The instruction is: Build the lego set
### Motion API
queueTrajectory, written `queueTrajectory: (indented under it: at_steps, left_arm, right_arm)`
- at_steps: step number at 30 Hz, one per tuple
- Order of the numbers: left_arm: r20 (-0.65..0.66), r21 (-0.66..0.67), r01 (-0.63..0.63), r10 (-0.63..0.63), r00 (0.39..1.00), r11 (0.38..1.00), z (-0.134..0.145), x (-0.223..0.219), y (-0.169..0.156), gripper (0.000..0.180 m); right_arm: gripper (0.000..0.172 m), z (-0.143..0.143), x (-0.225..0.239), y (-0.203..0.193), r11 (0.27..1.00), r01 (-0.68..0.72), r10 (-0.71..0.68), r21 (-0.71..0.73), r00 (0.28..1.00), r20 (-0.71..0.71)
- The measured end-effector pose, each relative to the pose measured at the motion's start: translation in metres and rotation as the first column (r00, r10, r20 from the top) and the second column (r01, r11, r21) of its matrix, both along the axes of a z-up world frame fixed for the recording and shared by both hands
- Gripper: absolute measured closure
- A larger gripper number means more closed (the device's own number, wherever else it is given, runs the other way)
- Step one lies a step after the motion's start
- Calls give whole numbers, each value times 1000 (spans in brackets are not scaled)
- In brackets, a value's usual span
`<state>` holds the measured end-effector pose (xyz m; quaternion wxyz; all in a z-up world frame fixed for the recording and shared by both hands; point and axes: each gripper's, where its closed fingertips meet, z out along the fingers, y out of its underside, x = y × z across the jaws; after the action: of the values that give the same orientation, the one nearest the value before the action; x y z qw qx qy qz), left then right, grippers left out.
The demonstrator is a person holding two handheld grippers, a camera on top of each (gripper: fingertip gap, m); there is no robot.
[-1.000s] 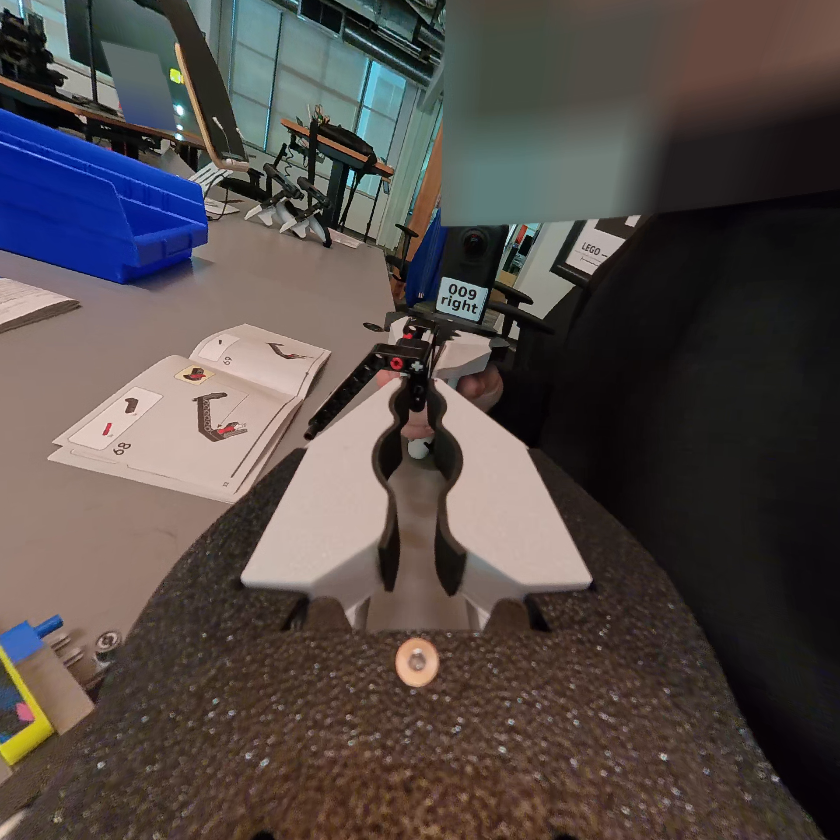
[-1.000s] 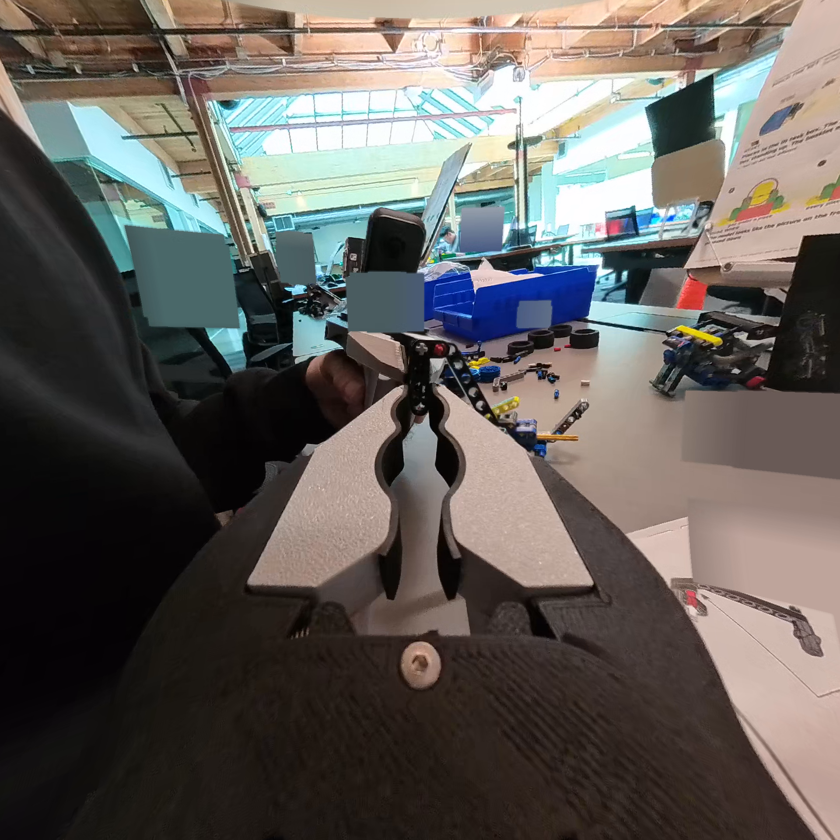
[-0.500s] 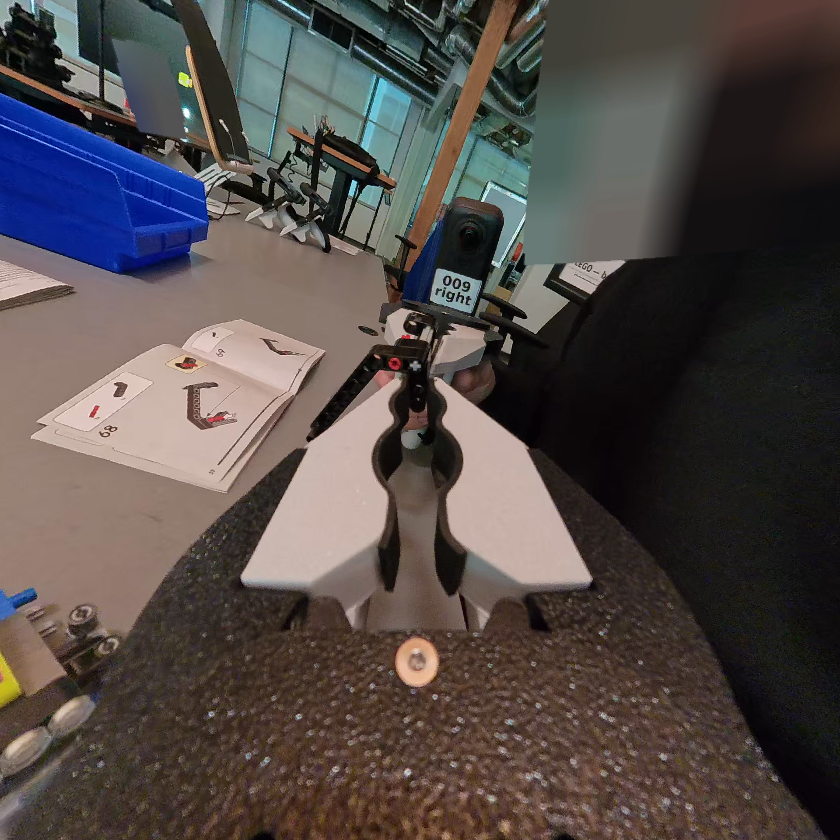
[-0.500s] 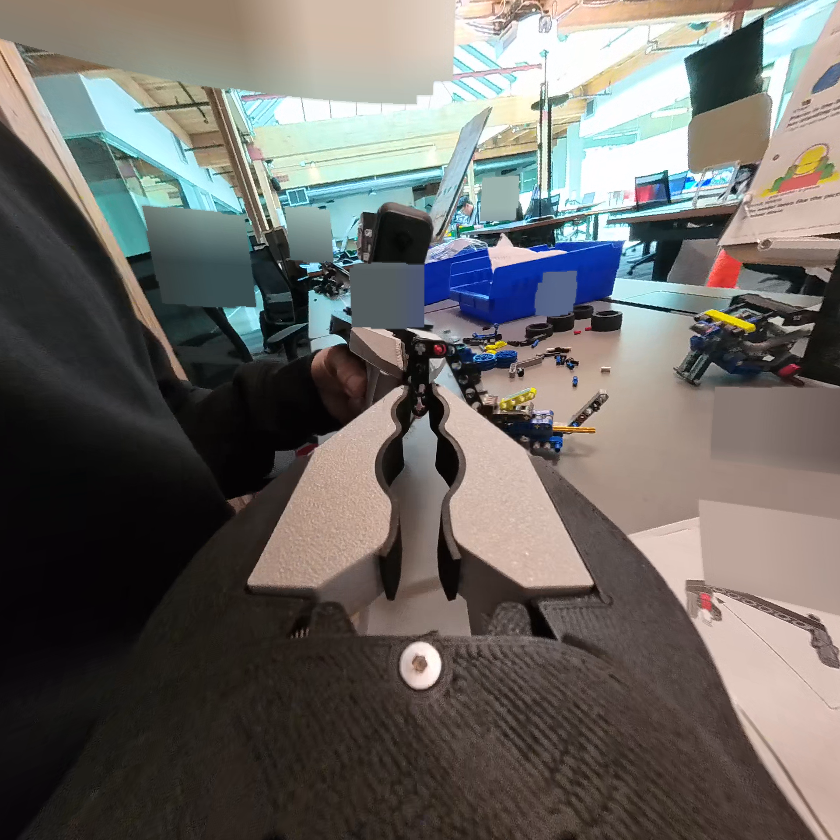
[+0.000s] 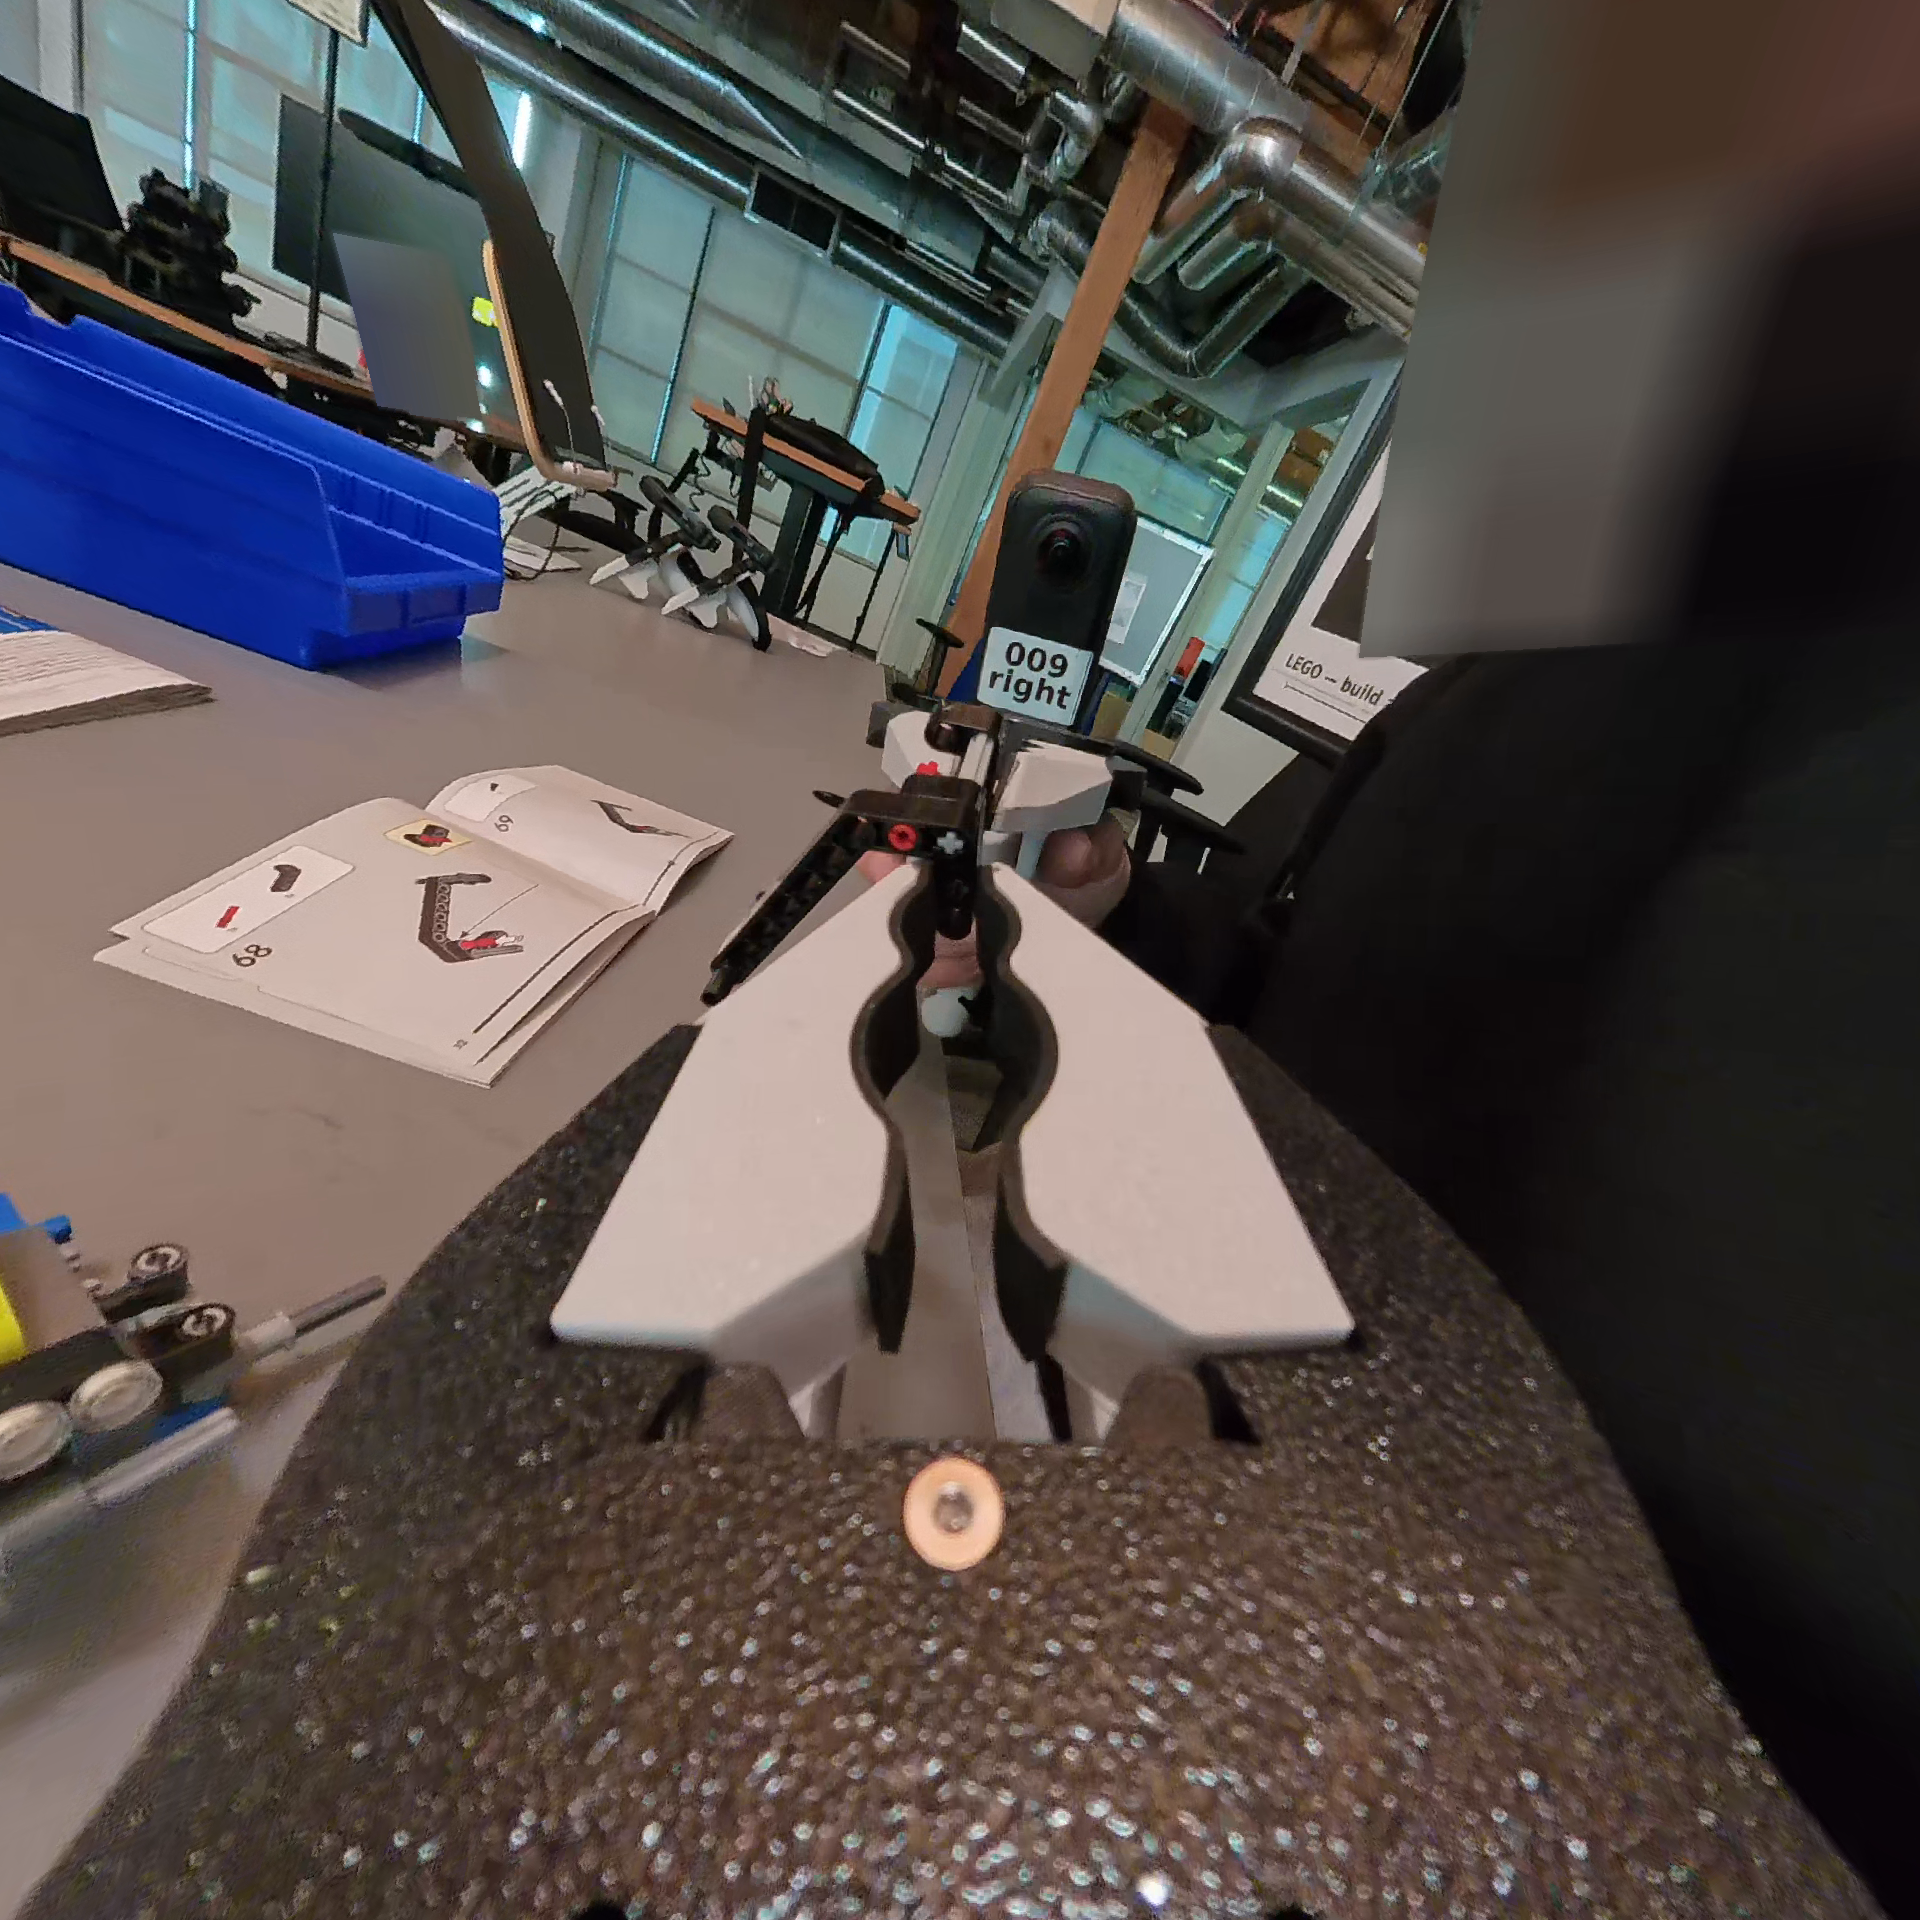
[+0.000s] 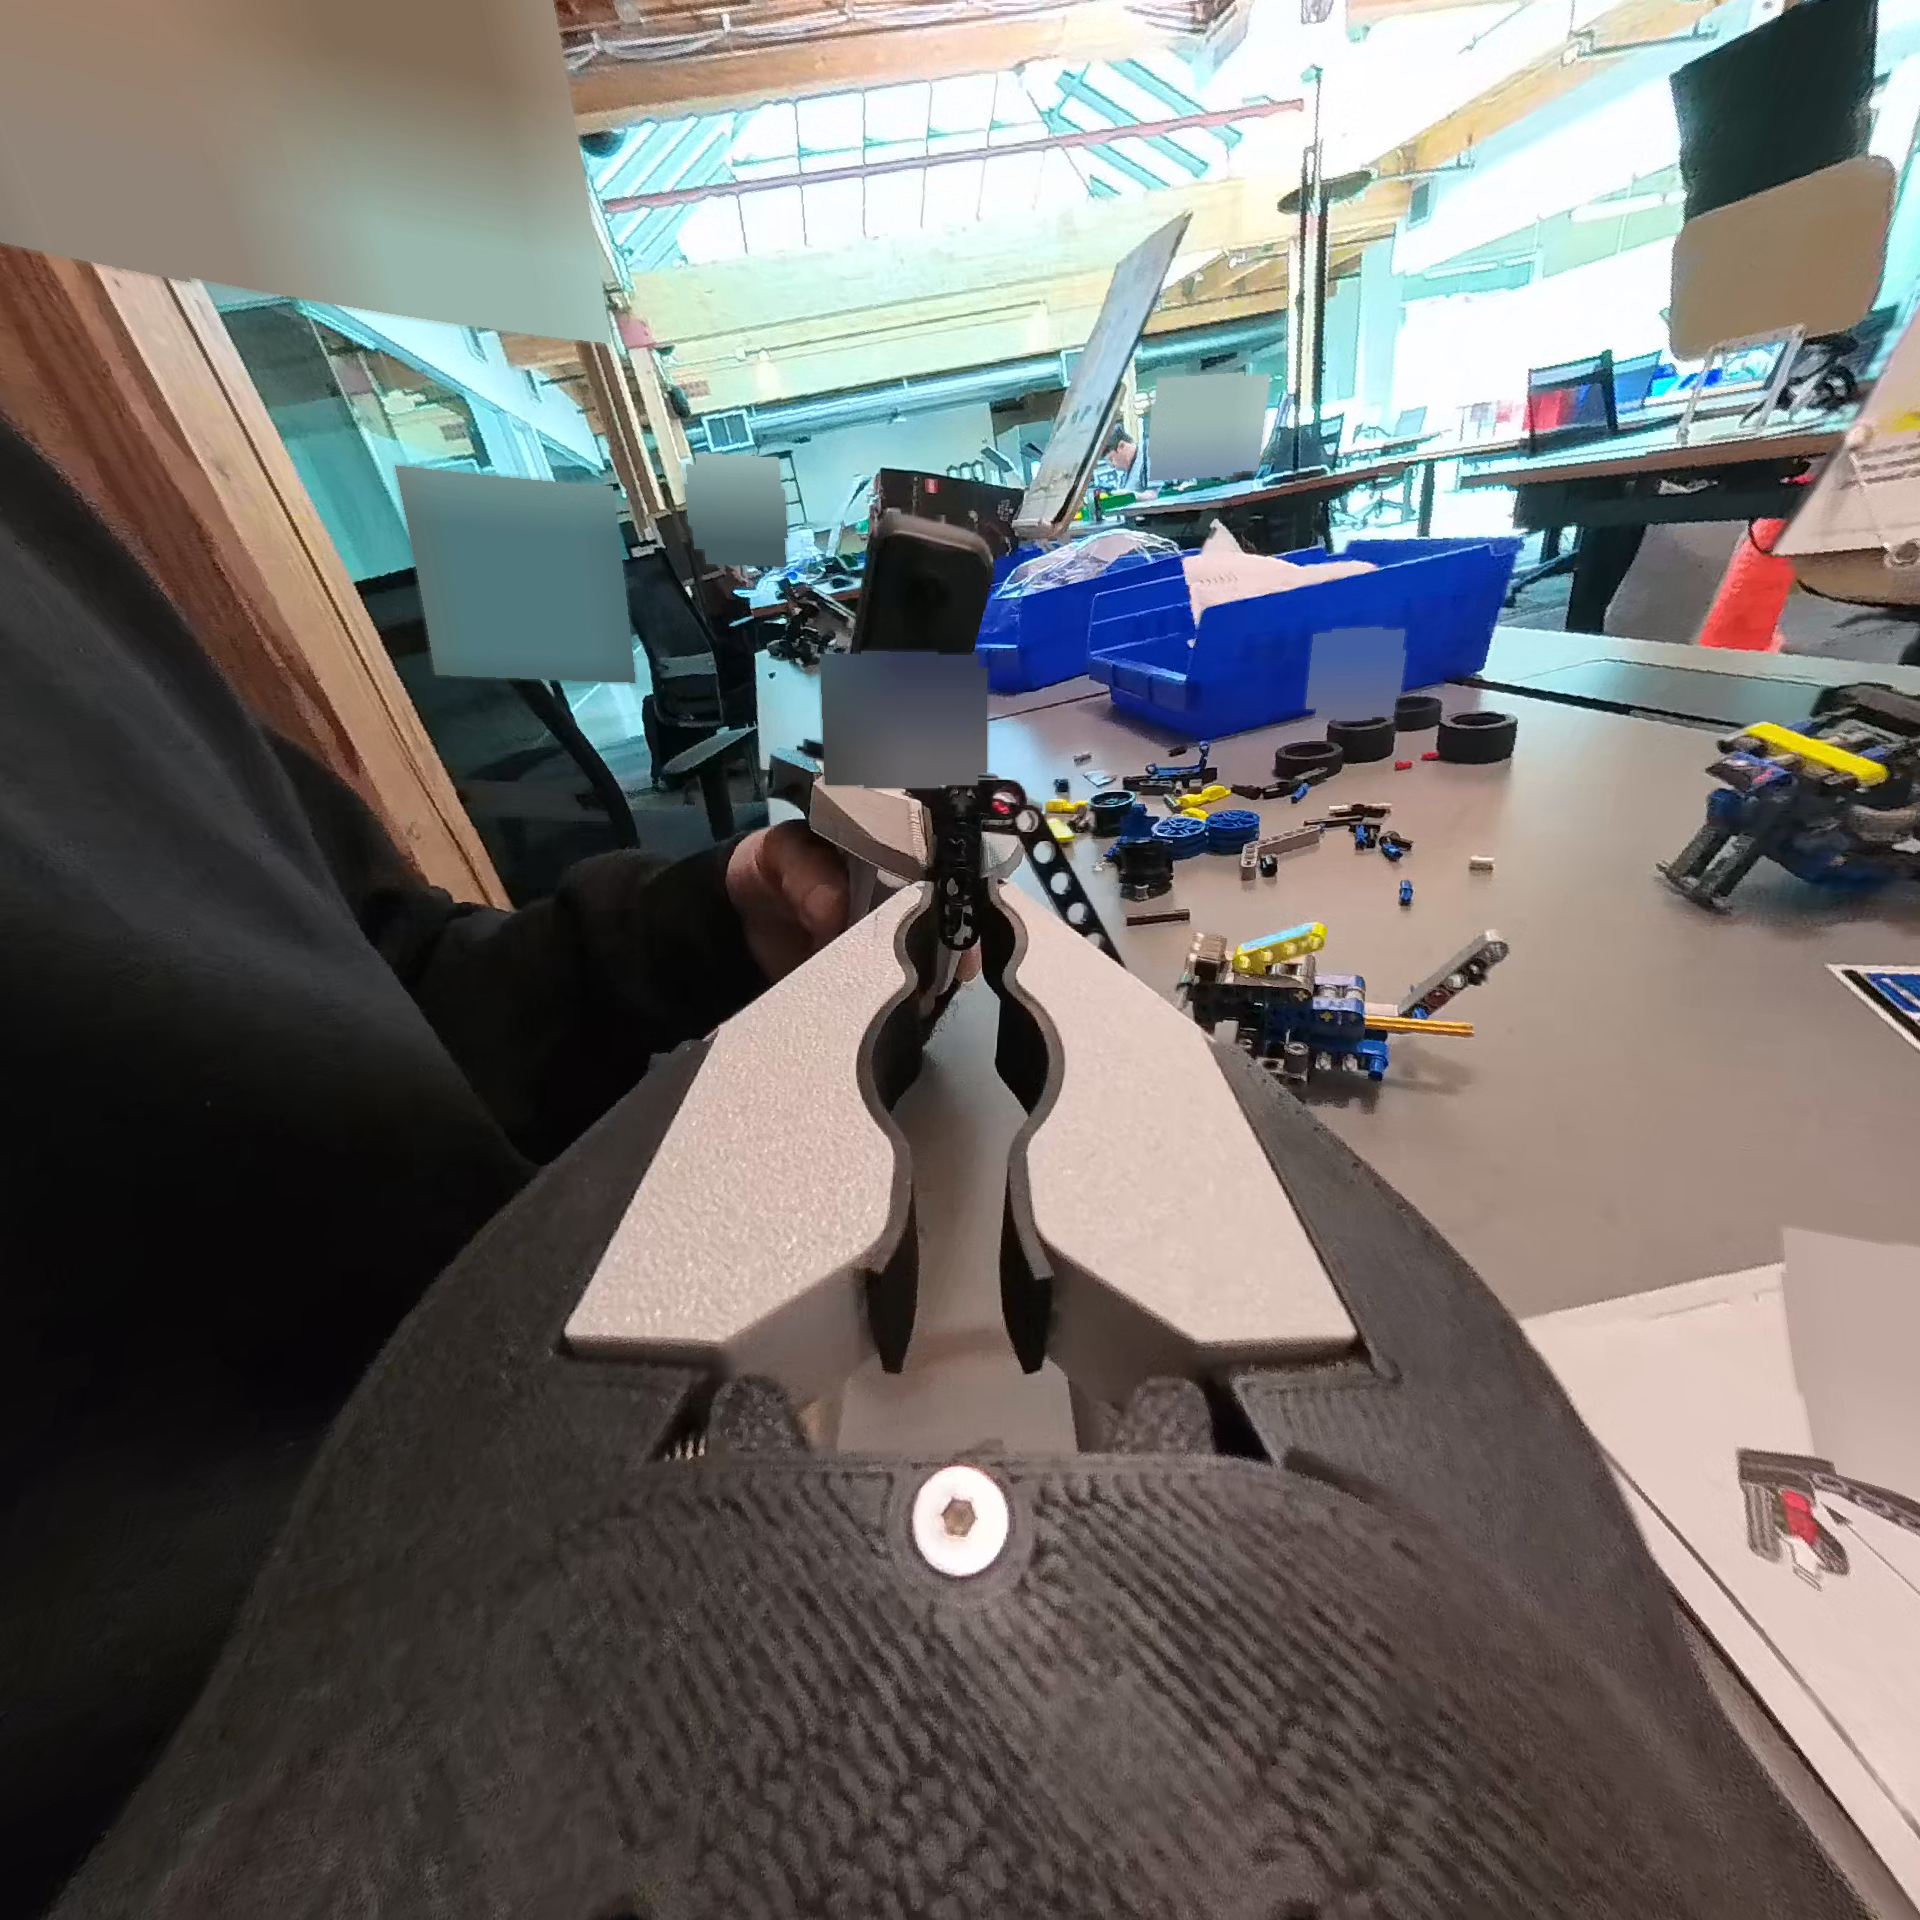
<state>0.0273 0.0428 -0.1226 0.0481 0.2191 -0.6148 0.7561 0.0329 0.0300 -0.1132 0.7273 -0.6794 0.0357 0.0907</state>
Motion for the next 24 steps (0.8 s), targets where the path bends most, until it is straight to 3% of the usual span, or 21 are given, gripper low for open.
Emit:
queueTrajectory:
  at_steps: [5,20,24]
  left_arm:
    - [-15,-99,-40,38,999,994,6,3,10,177]
    - [31,-148,-46,51,998,988,17,-2,12,177]
    - [6,-139,-68,70,998,988,12,3,15,176]
  right_arm:
    - [167,5,4,9,994,11,5,110,989,-145]
    - [167,22,-1,9,984,25,-14,177,998,-60]
    - [167,16,5,12,986,60,-49,158,996,-77]
